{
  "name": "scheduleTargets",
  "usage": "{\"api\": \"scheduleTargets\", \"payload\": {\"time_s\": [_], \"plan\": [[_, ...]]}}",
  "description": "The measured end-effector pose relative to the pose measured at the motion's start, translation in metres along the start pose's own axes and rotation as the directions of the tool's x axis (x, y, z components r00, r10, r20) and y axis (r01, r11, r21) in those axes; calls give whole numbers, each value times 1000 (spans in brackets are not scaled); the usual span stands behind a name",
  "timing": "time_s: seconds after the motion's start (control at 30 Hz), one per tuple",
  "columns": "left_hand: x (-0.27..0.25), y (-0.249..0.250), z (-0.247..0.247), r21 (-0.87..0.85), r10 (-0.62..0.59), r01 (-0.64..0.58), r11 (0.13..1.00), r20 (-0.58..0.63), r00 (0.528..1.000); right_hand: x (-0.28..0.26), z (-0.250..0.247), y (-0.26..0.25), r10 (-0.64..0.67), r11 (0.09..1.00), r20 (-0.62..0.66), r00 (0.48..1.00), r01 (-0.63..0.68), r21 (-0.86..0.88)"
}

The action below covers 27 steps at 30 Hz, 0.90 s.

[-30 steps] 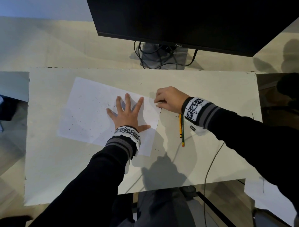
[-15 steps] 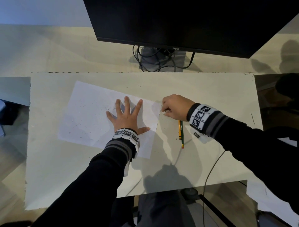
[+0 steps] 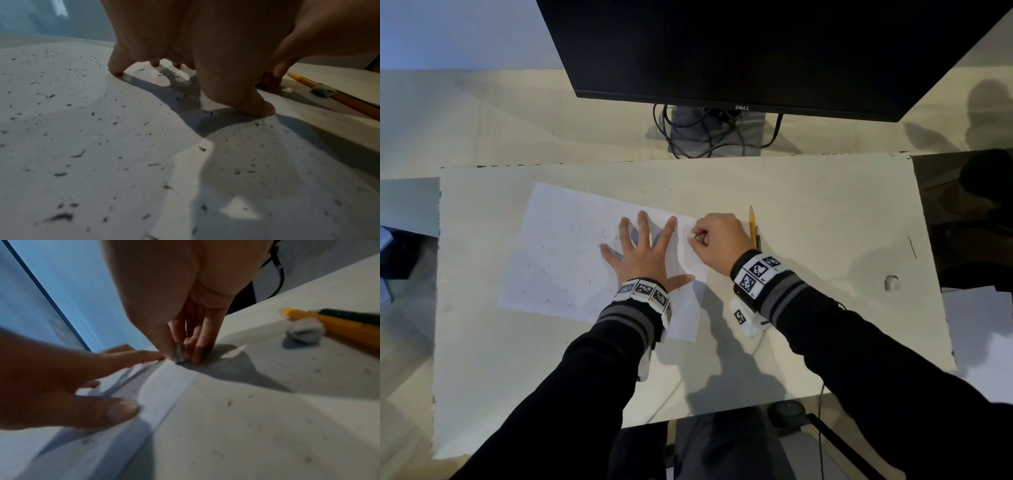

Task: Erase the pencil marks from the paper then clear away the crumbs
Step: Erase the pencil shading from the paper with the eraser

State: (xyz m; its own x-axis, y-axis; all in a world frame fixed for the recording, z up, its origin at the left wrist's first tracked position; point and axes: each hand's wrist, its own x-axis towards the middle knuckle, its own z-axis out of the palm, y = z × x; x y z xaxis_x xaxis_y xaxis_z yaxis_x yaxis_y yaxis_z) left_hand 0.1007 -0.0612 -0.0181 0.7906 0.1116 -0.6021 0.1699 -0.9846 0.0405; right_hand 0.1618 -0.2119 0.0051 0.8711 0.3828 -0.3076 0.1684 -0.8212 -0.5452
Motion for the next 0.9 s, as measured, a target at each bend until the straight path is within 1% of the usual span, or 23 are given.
{"api": "scheduleTargets", "payload": {"time_s": [0.03, 0.07, 0.1, 0.13, 0.17, 0.27, 0.3, 0.33, 0.4, 0.43, 0.47, 0.53, 0.57, 0.63, 0.7, 0.73, 0.77, 0.87, 0.9], "plan": [[-1, 0, 0, 2, 3, -3, 1000, 3, 1000, 2, 0, 4, 39, 999, -38, 999, -38, 8], [-1, 0, 0, 1, 5, -5, 1000, 6, 1000, 5, -1, 10, 110, 994, -91, 990, -107, 36], [-1, 0, 0, -3, 5, -5, 1000, 8, 1000, 8, -3, 13, 180, 982, -144, 973, -169, 80], [-1, 0, 0, -6, 5, -5, 1000, 10, 1000, 10, -3, 14, 222, 973, -177, 959, -206, 107], [-1, 0, -1, -7, 6, -6, 1000, 9, 1000, 11, -2, 9, 229, 971, -187, 955, -211, 111], [0, 0, 0, -5, 6, -6, 1000, 0, 1000, 5, 8, -10, 153, 986, -139, 978, -141, 92], [-1, 0, 0, -4, 7, -7, 1000, 0, 1000, 5, 7, -9, 168, 982, -149, 974, -152, 114], [0, 0, 0, -2, 7, -7, 1000, 0, 1000, 7, 5, -5, 223, 968, -169, 960, -197, 157], [0, -1, 0, -5, 7, -7, 1000, 8, 1000, 14, -2, 5, 347, 925, -239, 907, -288, 248], [0, -1, 0, -7, 7, -7, 1000, 11, 1000, 17, -4, 6, 365, 918, -257, 895, -299, 262], [0, -1, 0, -7, 8, -8, 1000, 10, 1000, 18, -3, 3, 341, 927, -253, 905, -279, 250], [1, 0, 0, -7, 8, -8, 1000, 2, 1000, 17, 4, -13, 241, 958, -189, 952, -201, 206], [2, 0, 1, -11, 4, -4, 1000, 0, 1000, 15, 7, -18, 221, 960, -166, 961, -185, 210], [1, 0, 0, -12, 3, -3, 1000, 8, 1000, 15, 9, -12, 268, 946, -181, 946, -222, 238], [1, -1, 1, -11, 4, -4, 1000, 13, 1000, 18, 1, -2, 355, 921, -232, 905, -298, 250], [0, -1, 0, -10, 6, -6, 1000, 17, 1000, 18, -1, 1, 380, 912, -259, 888, -313, 266], [0, -1, 0, -11, 8, -8, 1000, 19, 1000, 18, 0, 0, 380, 913, -263, 887, -313, 262], [0, 1, 0, -18, 8, -7, 1000, 13, 1000, 14, 10, -17, 270, 953, -192, 944, -234, 191], [0, 1, 0, -17, 9, -9, 1000, 13, 1000, 13, 11, -18, 264, 954, -194, 945, -226, 197]]}}
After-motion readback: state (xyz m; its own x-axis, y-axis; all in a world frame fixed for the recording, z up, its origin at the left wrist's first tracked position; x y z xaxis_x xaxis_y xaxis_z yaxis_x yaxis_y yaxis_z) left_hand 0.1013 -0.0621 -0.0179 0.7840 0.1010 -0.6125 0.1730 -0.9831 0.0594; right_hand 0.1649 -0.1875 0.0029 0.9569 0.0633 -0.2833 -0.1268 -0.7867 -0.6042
